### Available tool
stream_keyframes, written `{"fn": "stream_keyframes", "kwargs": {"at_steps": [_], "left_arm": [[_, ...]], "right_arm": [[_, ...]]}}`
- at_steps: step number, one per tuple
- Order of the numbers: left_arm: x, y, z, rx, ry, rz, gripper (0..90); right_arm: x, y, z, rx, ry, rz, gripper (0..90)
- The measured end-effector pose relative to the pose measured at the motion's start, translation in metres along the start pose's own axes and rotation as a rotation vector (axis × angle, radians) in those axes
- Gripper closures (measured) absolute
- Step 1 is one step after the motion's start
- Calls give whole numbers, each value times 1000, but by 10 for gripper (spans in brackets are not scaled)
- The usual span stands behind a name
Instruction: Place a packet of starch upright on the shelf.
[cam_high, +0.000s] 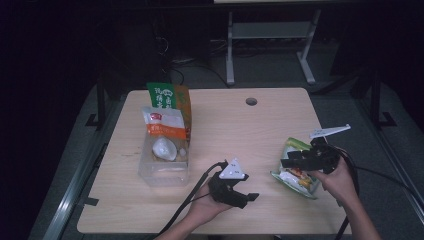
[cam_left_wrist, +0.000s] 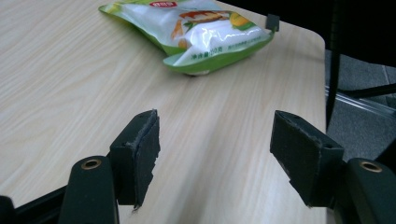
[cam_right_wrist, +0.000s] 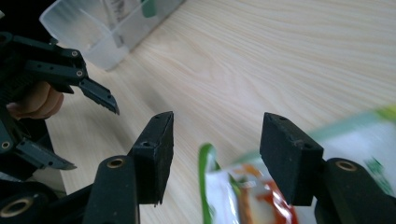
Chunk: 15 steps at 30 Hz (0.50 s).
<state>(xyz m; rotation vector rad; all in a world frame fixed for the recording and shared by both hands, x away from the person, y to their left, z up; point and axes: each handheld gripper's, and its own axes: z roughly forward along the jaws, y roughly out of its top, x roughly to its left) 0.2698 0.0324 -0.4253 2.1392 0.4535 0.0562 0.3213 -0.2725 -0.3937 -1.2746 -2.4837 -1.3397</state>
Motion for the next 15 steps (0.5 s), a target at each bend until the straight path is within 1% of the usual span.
{"fn": "stream_keyframes", "kwargs": {"at_steps": [1,2,3,4,6,7,8,9,10,11,12,13,14,15], "left_arm": [[1,2,3,0,2,2,328],[3,6,9,3,2,-3,334],[3,6,9,3,2,-3,338],[4,11,15,-1,2,-10,341],[4,16,21,-4,1,-10,354],[4,16,21,-4,1,-10,360],[4,21,26,3,-1,-7,363],[4,21,26,3,-1,-7,371],[4,24,29,0,-2,-6,384],[4,27,32,-2,-3,-4,384],[5,33,38,-2,6,1,397],[5,36,42,-5,6,-5,398],[5,39,46,-5,8,-10,402],[5,39,46,-5,8,-10,411]], "right_arm": [[-2,-2,-2,-3,-4,3,440],[-5,-7,-7,-4,-19,19,438],[-5,-7,-7,-4,-19,19,438],[-9,-12,-12,-5,-33,33,436],[-13,-16,-16,-4,-51,47,435],[-13,-16,-16,-4,-51,47,435],[-18,-22,-21,-3,-65,68,432],[-18,-22,-21,-3,-65,68,432],[-22,-26,-24,-2,-80,81,431],[-22,-26,-24,-2,-80,81,431],[-27,-31,-27,-2,-99,106,431],[-30,-33,-29,1,-111,120,429],[-33,-36,-30,5,-125,125,427],[-33,-36,-30,5,-125,125,427]]}}
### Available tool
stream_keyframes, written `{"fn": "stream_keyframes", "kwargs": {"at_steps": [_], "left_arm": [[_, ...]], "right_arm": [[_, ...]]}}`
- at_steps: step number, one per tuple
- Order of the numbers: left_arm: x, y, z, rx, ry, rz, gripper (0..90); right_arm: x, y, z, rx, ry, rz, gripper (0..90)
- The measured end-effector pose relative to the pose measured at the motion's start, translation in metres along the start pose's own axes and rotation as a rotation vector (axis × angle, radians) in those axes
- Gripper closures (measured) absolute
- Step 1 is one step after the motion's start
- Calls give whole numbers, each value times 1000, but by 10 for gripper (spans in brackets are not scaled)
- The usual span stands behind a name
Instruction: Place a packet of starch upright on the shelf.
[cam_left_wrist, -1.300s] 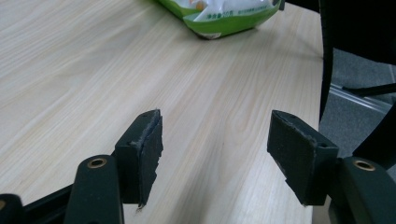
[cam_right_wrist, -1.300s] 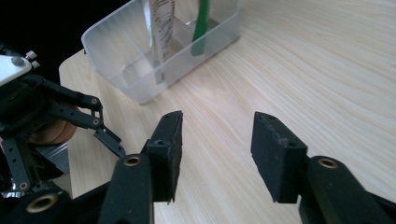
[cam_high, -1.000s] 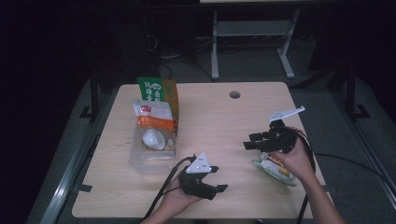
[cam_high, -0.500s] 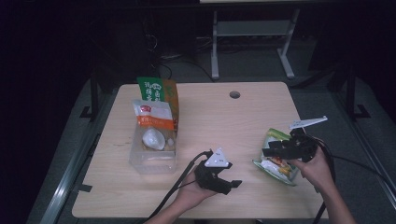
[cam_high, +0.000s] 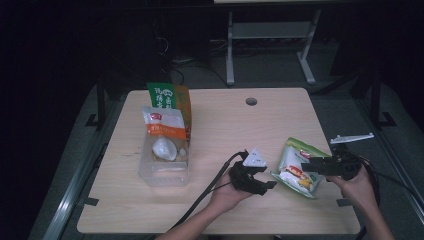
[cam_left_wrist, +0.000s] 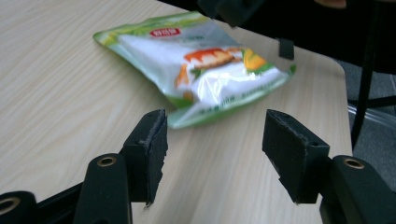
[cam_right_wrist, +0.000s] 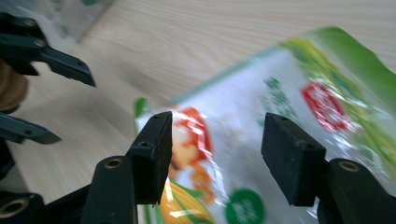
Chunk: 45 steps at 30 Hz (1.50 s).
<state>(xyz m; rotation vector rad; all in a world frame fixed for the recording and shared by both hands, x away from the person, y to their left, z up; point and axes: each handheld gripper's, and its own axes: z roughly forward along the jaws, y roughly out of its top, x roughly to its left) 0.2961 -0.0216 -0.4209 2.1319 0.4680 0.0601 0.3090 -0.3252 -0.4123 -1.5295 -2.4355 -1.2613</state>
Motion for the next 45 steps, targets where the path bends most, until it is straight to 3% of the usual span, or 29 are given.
{"fn": "stream_keyframes", "kwargs": {"at_steps": [3,5,6,12,15,20,21,23,32,35,45], "left_arm": [[2,11,15,15,1,7,469],[3,15,20,19,-4,7,490],[3,17,23,24,-4,4,533],[3,29,47,46,-17,-7,610],[2,29,57,95,-4,1,618],[3,30,59,116,11,8,621],[3,29,60,143,16,27,621],[4,27,61,165,12,25,631],[2,28,62,171,16,27,637],[2,28,62,180,17,37,637],[2,29,62,181,16,31,636]], "right_arm": [[-15,-9,-4,6,-41,57,427],[-17,-10,-5,5,-48,70,427],[-24,-13,-7,13,-76,94,427],[-36,-19,-10,20,-110,141,422],[-46,-25,-9,19,-127,180,419],[-57,-30,-9,12,-138,207,415],[-60,-31,-8,15,-140,215,412],[-65,-33,-8,10,-134,242,407],[-69,-34,-1,20,-131,267,414],[-71,-36,0,20,-119,297,415],[-68,-34,3,29,-104,282,418]]}}
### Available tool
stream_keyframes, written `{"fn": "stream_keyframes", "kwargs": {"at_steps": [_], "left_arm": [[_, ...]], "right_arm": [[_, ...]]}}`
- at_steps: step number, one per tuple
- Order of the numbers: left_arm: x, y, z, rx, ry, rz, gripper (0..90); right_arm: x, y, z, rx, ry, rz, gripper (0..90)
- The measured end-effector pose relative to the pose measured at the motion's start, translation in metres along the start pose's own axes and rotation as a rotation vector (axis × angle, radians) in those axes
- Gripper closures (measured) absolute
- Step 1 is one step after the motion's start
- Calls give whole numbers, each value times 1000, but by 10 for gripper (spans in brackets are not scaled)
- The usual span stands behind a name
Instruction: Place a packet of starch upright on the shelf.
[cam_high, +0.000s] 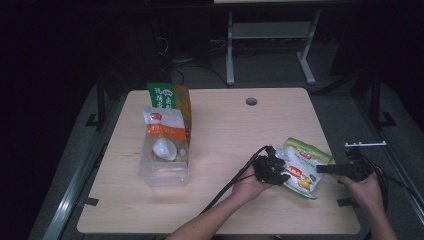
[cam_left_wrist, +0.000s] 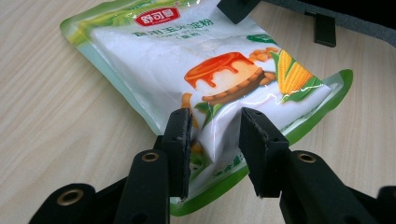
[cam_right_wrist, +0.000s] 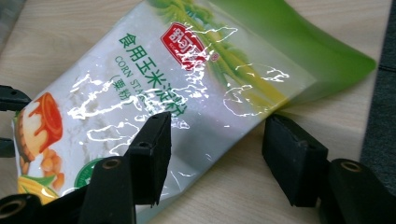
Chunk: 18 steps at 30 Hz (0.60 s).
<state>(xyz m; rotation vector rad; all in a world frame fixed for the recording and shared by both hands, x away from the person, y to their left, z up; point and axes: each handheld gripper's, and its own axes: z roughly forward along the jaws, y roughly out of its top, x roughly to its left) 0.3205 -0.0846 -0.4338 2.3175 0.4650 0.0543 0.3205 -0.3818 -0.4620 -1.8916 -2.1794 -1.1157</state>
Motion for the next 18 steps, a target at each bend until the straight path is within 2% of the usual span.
{"fn": "stream_keyframes", "kwargs": {"at_steps": [9,18], "left_arm": [[-1,0,0,0,1,-3,635],[0,0,1,1,0,2,635]], "right_arm": [[4,2,4,6,10,-16,421],[2,-1,5,-11,48,6,453]]}}
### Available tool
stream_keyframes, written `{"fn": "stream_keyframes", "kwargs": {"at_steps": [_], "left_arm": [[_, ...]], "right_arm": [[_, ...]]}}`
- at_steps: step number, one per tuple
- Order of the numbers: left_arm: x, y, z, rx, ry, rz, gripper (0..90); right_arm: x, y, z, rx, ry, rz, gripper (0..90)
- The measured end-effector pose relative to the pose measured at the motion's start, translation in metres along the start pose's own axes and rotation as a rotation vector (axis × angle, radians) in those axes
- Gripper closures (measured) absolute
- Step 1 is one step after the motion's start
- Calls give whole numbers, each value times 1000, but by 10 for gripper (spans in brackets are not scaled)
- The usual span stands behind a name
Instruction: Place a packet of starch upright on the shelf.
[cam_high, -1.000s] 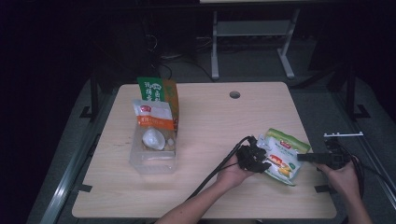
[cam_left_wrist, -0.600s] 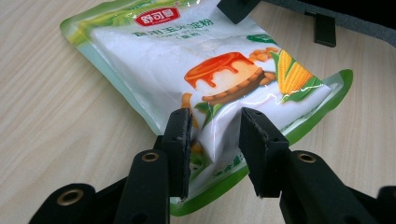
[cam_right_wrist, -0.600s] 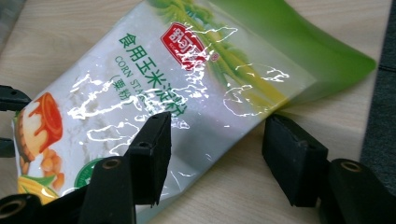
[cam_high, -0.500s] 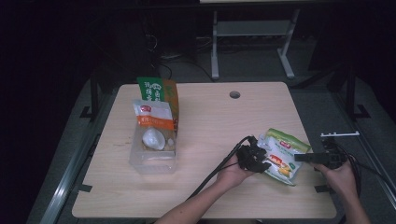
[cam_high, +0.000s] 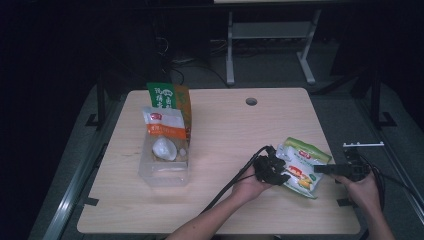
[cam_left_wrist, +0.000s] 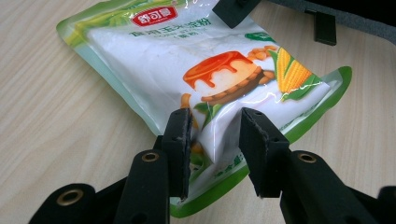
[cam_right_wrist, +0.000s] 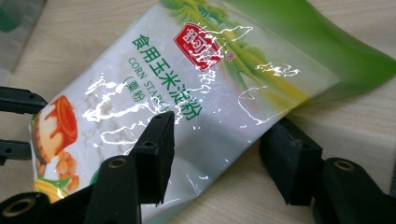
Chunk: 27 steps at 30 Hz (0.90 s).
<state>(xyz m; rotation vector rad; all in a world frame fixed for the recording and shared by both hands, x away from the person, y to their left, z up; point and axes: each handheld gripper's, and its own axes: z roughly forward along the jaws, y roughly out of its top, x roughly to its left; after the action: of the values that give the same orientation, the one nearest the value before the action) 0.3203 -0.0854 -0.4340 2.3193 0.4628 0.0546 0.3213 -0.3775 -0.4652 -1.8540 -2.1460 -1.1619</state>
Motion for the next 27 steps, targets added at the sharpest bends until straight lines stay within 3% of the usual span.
{"fn": "stream_keyframes", "kwargs": {"at_steps": [6,8,9,10,11,12,13,15,18,20,23,24,25,26,27], "left_arm": [[1,0,0,12,-2,12,636],[0,0,0,9,0,9,636],[0,0,0,9,0,9,636],[1,0,0,11,1,14,636],[1,0,0,11,1,14,636],[1,0,0,12,2,16,635],[1,0,0,13,2,17,634],[1,0,0,17,3,17,625],[1,-1,0,22,3,9,610],[4,-2,-2,20,-13,-11,551],[5,-4,-4,5,-26,-38,496],[9,-4,-7,-8,-34,-52,439],[9,-4,-7,-8,-34,-52,408],[10,-5,-8,-26,-32,-76,371],[11,-5,-10,-29,-28,-81,371]], "right_arm": [[-5,-2,3,4,76,53,587],[-3,-1,7,21,107,51,660],[-3,-1,7,21,107,51,660],[1,1,9,26,110,38,745],[1,1,9,26,110,38,745],[4,3,11,35,113,19,836],[7,4,11,41,111,7,871],[9,4,10,42,102,-10,880],[18,6,8,42,59,-74,894],[26,7,2,23,41,-117,897],[33,8,-4,-1,45,-141,898],[41,9,-10,-21,40,-186,899],[41,9,-10,-21,40,-186,899],[53,10,-16,-40,30,-243,899],[53,10,-16,-40,30,-243,899]]}}
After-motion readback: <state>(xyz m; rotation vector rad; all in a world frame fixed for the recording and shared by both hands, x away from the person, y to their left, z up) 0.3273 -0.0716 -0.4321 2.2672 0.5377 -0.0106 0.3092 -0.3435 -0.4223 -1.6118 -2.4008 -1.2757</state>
